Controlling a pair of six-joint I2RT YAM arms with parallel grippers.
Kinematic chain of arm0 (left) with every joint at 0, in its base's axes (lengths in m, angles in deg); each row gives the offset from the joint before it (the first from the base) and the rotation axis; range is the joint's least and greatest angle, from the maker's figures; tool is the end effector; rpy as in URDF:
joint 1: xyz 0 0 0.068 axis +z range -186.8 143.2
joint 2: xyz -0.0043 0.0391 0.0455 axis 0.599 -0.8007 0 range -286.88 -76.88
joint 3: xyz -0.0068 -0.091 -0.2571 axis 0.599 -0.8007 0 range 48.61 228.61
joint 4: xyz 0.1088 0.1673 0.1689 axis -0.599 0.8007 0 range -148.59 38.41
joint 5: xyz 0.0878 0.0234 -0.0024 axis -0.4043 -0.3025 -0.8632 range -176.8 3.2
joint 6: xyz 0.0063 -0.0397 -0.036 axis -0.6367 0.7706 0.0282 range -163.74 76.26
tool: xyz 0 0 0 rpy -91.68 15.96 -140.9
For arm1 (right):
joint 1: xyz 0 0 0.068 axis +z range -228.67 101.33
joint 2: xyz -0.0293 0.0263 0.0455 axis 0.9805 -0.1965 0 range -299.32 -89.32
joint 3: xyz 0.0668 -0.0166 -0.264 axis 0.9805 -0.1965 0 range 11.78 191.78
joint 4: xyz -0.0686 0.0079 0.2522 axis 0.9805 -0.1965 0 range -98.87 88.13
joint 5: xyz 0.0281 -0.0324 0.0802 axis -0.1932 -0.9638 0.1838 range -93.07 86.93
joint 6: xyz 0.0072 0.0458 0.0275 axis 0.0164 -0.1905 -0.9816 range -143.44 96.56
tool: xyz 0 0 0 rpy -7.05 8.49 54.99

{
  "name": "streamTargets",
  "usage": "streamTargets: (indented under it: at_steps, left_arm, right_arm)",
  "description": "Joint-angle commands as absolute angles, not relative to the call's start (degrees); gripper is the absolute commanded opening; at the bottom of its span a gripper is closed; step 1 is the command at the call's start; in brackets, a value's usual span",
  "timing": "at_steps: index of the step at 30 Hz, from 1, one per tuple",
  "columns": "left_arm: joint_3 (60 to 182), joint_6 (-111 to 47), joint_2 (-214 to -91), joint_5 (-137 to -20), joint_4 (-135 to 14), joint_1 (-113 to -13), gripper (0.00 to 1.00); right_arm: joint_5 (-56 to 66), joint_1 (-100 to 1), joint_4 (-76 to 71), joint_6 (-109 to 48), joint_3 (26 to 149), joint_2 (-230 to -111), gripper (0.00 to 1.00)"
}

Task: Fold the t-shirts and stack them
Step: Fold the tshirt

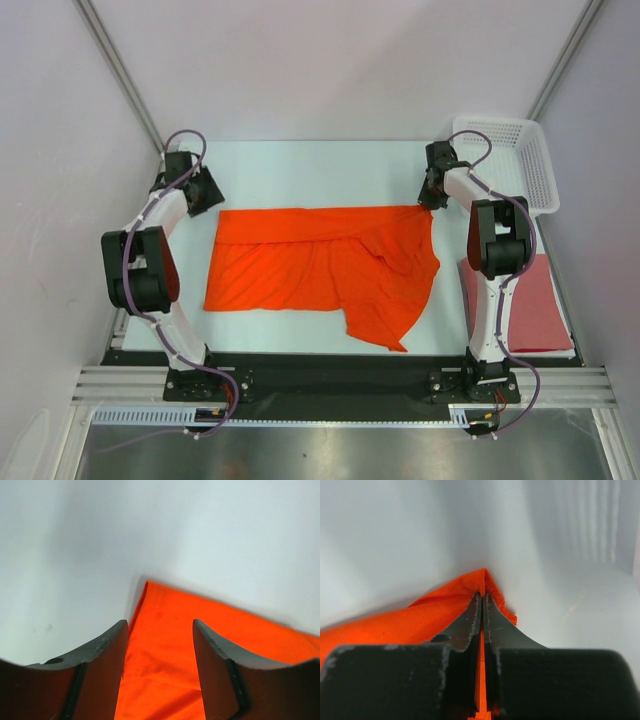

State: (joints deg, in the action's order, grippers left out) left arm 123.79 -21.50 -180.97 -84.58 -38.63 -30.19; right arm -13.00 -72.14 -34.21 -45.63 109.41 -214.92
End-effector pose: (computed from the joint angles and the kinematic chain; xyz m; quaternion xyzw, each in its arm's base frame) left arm 0.3973 0.0447 0.2211 -0.2267 0.9083 -0.0657 0.3454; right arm 0.4700 0.0477 0.1715 0.1532 0.9510 -0.0178 0.2681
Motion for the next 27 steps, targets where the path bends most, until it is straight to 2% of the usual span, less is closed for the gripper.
streamTargets:
  at_steps: [1, 5, 8, 18, 21, 22, 25, 27]
  left_arm:
    - [128.8, -31.2, -182.1, -82.1, -39.2, -29.2, 0.6]
    - [134.4, -35.2, -190.6, -75.0, -35.0, -29.3, 0.56]
    - [134.8, -34.9, -192.0, -75.4, -34.1, -29.2, 0.53]
    - [136.4, -33.5, -196.5, -77.0, -32.4, -29.4, 0.51]
    - [136.8, -33.1, -197.7, -77.3, -31.8, -29.2, 0.38]
    - [136.9, -33.1, -198.6, -77.5, -31.7, -29.1, 0.23]
    - [138.9, -32.9, -199.8, -79.1, -30.8, -28.6, 0.0]
    - [140.5, -32.7, -200.3, -81.7, -30.7, -28.4, 0.0]
  right_arm:
    - [-13.0, -72.5, -33.8, -44.7, 110.0, -214.1, 0.0]
    - [-11.9, -72.5, -33.0, -44.7, 108.9, -213.8, 0.01]
    - [-11.6, -72.5, -32.9, -44.8, 108.6, -213.6, 0.01]
    - [-11.1, -72.5, -32.5, -45.0, 108.5, -214.1, 0.01]
    - [-11.0, -72.5, -32.1, -45.7, 108.5, -214.3, 0.01]
    - [-10.9, -72.4, -32.0, -45.7, 108.5, -214.6, 0.01]
    - [-11.0, -72.1, -30.9, -46.3, 108.5, -214.7, 0.01]
    - [-11.1, -72.0, -30.5, -46.8, 108.7, -215.0, 0.01]
